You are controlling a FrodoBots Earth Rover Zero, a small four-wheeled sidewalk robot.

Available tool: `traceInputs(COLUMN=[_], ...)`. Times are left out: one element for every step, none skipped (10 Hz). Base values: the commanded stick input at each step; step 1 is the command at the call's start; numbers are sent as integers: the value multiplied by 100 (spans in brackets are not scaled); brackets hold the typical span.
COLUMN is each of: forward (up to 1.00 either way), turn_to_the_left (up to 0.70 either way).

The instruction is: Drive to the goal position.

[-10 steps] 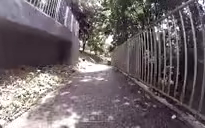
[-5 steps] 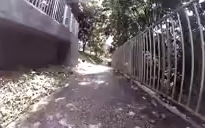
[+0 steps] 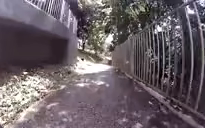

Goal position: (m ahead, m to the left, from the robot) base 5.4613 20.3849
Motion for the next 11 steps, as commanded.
traceInputs(forward=[50, 50, 50, 50, 50, 50, 50, 50, 50, 50, 50], turn_to_the_left=[0, 0, 0, 0, 0, 0, 0, 0, 0, 0, 0])
